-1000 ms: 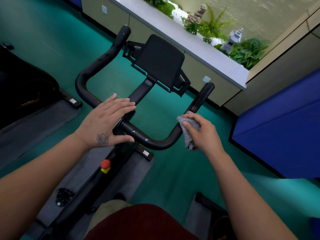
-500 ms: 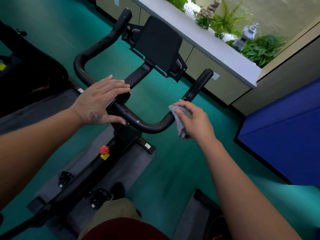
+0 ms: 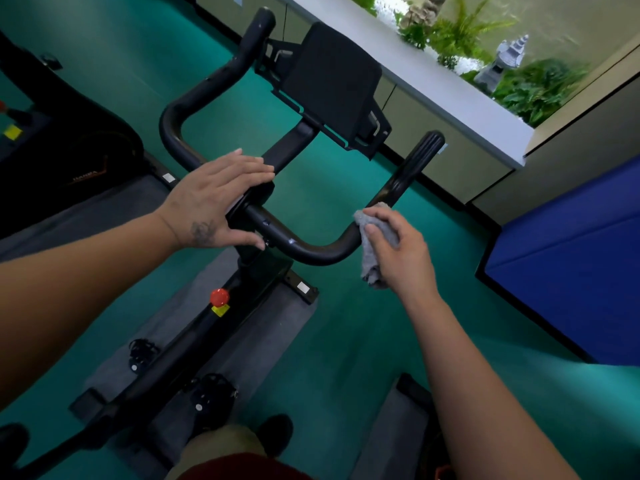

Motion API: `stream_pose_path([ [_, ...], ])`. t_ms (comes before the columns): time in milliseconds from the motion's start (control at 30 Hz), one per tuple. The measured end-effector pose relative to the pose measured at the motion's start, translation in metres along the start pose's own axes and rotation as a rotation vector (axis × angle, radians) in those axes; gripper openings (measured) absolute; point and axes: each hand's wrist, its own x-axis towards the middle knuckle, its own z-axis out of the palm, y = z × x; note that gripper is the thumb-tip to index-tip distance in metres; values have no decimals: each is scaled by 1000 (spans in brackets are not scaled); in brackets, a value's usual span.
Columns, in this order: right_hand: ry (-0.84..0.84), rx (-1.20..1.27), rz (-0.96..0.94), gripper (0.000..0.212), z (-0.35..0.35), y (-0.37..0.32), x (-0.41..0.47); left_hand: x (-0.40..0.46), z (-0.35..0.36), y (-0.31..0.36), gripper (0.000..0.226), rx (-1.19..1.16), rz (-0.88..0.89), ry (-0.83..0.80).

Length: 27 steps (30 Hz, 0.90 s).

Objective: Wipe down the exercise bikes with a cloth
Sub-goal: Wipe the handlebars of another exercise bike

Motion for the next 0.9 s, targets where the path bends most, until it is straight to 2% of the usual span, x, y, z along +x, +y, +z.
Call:
stream_pose_path([
  [233,89,0,38,16,-3,-14,22,-2,-4,-10,115,-41,60,-32],
  [467,96,59,54,17,23,-10,-21,-2,0,-10,110,-65,60,15],
  [733,158,-69,87,13,16,-24,-8,-3,1,-11,108,-80,62,49],
  [900,204,24,107,10,30,-24,-19,-3,4,-11,108,-97,69,79],
])
